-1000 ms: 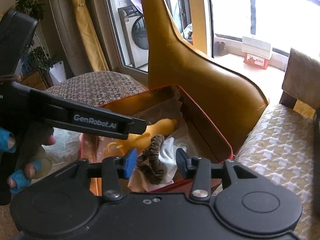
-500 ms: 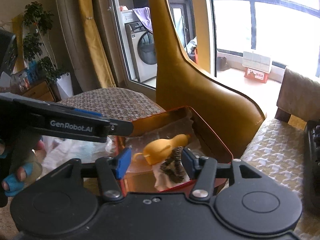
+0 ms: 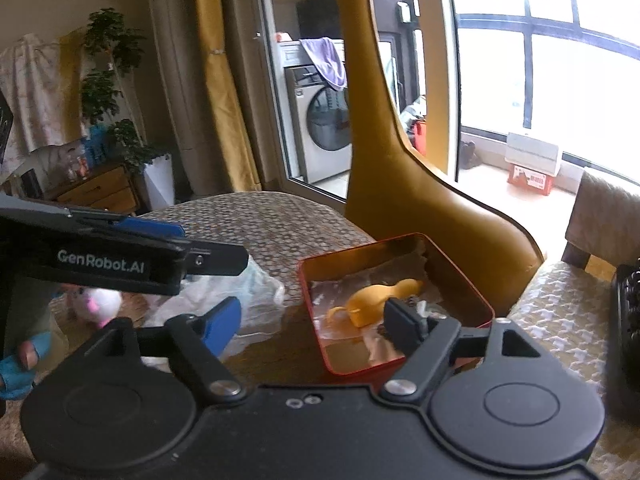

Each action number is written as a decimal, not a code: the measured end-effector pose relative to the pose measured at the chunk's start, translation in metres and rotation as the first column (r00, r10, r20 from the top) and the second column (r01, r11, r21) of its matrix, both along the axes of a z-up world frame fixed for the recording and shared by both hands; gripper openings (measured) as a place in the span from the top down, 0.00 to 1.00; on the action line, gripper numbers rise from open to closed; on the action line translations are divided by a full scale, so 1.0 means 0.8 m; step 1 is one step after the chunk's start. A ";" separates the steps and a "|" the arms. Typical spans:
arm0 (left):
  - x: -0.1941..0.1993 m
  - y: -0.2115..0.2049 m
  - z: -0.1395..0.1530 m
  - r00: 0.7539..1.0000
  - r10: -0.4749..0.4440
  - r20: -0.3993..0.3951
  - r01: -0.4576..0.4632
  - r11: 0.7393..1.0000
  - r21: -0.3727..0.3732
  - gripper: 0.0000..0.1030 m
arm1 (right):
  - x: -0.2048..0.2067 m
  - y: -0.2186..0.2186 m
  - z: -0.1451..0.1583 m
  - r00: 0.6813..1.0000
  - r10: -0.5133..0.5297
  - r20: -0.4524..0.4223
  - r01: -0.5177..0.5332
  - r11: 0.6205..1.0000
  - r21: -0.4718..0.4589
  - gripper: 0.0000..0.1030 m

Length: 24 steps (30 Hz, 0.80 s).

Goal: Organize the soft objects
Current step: 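Move both tools back over the items on the table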

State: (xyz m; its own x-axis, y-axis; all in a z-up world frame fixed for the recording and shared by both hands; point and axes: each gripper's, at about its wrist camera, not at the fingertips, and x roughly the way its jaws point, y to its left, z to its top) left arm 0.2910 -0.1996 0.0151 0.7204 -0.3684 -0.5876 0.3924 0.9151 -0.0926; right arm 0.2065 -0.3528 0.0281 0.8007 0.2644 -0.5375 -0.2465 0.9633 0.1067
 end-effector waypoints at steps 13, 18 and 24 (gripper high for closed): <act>-0.074 0.087 0.008 0.999 0.046 0.015 -0.046 0.998 -0.046 0.17 | -0.044 0.063 0.015 0.996 0.084 0.030 -0.083 0.996 -0.022 0.11; -0.093 0.131 0.010 0.996 0.084 0.024 -0.083 0.996 -0.040 0.07 | -0.058 0.098 0.012 0.992 0.119 0.028 -0.119 0.992 -0.031 0.08; -0.110 0.194 0.007 0.991 0.131 0.030 -0.129 0.989 -0.068 0.03 | -0.062 0.141 0.005 0.985 0.170 0.012 -0.170 0.985 -0.013 0.07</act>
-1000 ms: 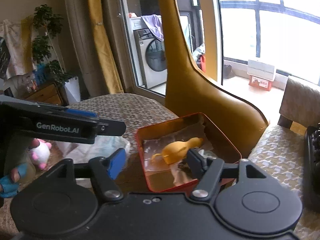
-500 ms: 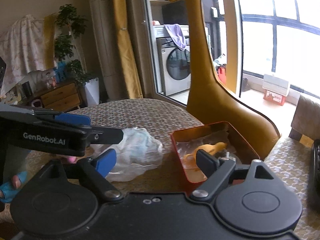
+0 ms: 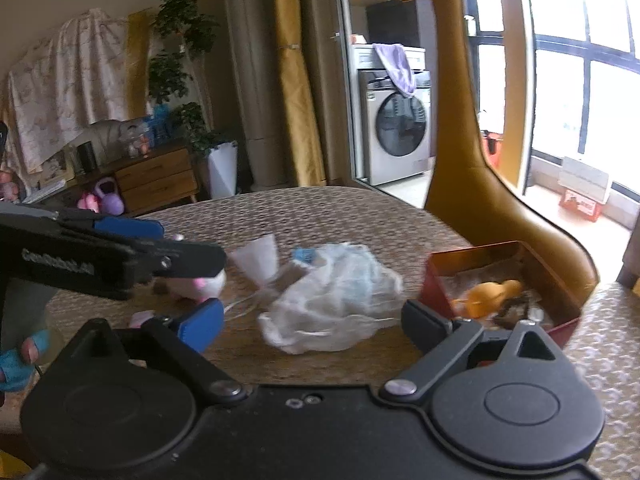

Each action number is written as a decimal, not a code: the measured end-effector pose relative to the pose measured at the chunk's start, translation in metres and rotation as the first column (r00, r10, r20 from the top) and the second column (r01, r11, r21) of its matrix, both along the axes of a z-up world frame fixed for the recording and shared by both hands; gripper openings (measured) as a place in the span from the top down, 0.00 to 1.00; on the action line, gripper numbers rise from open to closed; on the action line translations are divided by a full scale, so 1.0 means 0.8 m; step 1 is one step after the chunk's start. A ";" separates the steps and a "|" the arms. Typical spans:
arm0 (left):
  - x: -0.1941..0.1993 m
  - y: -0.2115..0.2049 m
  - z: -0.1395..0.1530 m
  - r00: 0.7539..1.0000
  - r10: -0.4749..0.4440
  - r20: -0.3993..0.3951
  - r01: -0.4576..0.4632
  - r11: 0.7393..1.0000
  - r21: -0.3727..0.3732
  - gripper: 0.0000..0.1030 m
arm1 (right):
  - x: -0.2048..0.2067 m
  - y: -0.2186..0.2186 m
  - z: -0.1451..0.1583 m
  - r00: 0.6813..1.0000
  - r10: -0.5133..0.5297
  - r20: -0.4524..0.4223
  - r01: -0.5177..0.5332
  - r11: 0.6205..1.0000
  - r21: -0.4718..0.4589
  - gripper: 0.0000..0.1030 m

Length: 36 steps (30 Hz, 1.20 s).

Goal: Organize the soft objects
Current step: 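Move both tools back over the items on the table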

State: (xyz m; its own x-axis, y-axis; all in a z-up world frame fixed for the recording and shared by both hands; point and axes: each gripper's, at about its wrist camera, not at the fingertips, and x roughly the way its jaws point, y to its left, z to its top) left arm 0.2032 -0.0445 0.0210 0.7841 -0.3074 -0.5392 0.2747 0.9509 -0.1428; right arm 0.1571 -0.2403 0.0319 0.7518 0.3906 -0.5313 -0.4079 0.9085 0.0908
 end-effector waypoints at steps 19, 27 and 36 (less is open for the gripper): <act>-0.013 0.156 -0.095 0.976 0.198 -0.088 -0.199 0.980 -0.009 0.02 | 0.057 0.073 -0.050 0.997 0.008 -0.074 -0.009 1.000 -0.018 0.07; 0.000 0.177 -0.144 0.948 0.291 -0.125 -0.290 0.957 0.029 0.02 | 0.100 0.095 -0.077 0.992 -0.028 -0.122 0.025 0.999 -0.027 0.07; 0.023 0.192 -0.188 0.891 0.429 -0.148 -0.420 0.903 0.089 0.03 | 0.129 0.116 -0.107 0.986 -0.056 -0.155 0.045 0.996 -0.075 0.08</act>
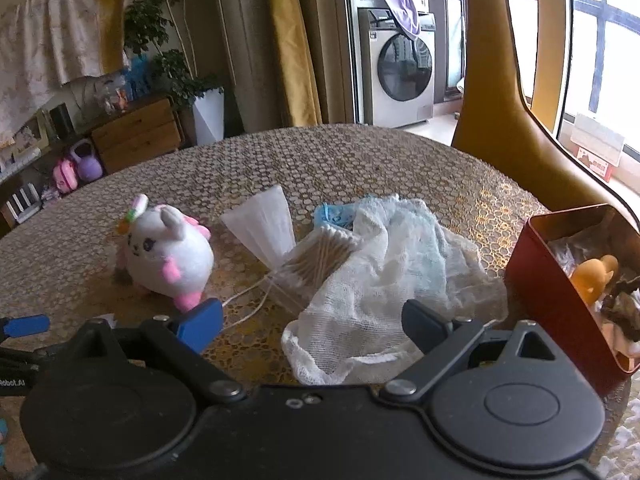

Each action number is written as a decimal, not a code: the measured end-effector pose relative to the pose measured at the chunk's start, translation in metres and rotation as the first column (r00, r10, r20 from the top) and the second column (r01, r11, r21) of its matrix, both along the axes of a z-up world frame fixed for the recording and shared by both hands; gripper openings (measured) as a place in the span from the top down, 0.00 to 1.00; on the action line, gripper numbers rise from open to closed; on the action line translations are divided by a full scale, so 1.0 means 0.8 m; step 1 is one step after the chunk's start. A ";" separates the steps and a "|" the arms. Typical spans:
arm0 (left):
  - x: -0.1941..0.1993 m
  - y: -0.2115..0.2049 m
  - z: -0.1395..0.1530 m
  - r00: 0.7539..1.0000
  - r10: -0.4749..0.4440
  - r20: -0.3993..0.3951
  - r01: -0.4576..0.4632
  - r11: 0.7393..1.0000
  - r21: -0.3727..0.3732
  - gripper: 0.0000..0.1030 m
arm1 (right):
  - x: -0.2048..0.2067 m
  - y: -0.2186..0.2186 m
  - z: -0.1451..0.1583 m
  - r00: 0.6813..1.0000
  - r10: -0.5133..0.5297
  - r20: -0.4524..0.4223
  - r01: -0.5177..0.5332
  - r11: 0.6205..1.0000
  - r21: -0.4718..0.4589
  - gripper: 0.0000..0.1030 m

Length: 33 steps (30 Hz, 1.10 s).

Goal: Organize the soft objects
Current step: 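Move both tools back over the items on the table, then grasp the white wipe packet with the left tool while the right tool grasps the white gauze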

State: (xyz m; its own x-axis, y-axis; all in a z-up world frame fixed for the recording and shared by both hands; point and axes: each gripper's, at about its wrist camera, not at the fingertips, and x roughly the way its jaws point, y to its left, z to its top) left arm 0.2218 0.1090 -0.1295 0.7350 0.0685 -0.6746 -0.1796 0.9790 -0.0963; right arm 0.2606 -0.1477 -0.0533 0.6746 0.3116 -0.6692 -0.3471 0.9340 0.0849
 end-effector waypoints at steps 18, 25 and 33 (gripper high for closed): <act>0.028 -0.005 -0.031 0.990 0.135 -0.047 -0.133 0.990 0.047 0.26 | 0.043 0.012 -0.039 0.989 -0.143 -0.026 0.141 0.988 -0.065 0.24; 0.028 -0.005 -0.030 0.987 0.157 -0.041 -0.153 0.984 0.091 0.50 | 0.045 0.010 -0.046 0.987 -0.157 -0.025 0.154 0.983 -0.104 0.34; 0.025 0.000 -0.028 0.988 0.154 -0.032 -0.151 0.986 0.073 0.57 | 0.042 -0.001 -0.047 0.986 -0.162 -0.031 0.159 0.984 -0.081 0.60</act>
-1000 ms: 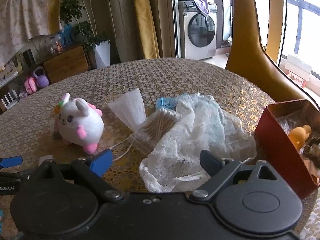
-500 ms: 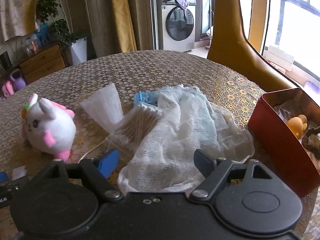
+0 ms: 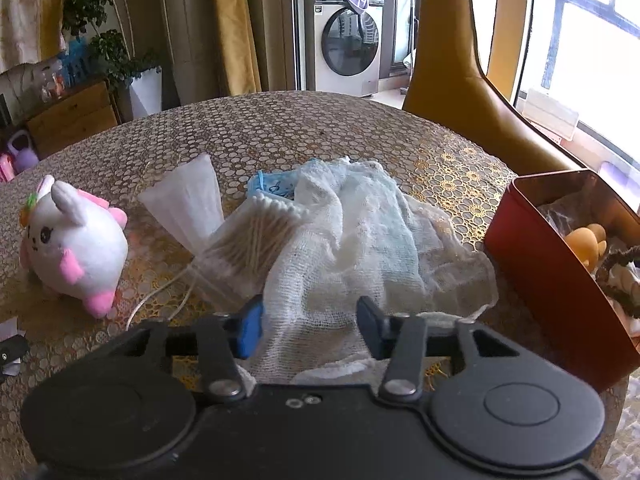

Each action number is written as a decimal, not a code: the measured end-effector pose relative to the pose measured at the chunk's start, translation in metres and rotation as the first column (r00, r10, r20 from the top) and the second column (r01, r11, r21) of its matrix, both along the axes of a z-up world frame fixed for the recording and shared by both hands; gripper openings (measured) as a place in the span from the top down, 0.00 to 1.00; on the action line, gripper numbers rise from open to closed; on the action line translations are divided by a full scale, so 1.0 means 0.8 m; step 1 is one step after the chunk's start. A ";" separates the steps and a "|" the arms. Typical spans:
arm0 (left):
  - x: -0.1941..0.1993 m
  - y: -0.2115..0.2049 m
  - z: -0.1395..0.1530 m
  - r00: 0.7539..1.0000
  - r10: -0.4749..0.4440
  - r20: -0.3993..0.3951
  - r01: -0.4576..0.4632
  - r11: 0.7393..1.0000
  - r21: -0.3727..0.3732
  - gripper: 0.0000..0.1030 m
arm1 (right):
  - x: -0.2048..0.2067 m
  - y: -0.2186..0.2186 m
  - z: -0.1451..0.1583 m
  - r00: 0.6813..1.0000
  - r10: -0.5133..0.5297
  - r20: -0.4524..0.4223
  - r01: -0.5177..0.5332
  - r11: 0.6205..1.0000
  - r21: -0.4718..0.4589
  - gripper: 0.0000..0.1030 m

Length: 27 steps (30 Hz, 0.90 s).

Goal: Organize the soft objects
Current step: 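Grasp the white wipe packet with the left tool while the right tool grasps the white gauze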

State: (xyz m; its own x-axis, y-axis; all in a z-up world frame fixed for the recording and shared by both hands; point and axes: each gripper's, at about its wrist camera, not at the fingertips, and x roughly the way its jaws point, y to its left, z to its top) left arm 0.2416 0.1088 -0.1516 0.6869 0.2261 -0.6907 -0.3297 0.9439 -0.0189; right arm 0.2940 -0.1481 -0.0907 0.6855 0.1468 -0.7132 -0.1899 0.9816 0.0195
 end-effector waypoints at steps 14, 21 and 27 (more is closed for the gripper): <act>-0.013 0.012 0.015 1.000 0.013 0.015 -0.012 0.999 -0.051 0.62 | -0.020 -0.042 0.024 0.998 -0.008 0.066 0.004 0.998 0.065 0.95; -0.026 0.008 0.033 0.999 -0.002 0.036 0.004 0.999 -0.049 0.62 | -0.040 -0.057 0.065 0.987 0.019 0.158 -0.032 0.996 0.078 0.97; -0.040 0.000 0.054 0.998 -0.029 0.063 0.032 0.998 -0.052 0.62 | -0.065 -0.071 0.105 0.967 0.050 0.250 -0.076 0.993 0.092 0.97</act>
State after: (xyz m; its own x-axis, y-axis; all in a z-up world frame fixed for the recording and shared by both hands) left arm 0.2096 0.1084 -0.1081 0.7349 0.1686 -0.6569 -0.2977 0.9505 -0.0891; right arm 0.2421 -0.2051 -0.0064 0.8256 0.2572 -0.5022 -0.2626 0.9630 0.0615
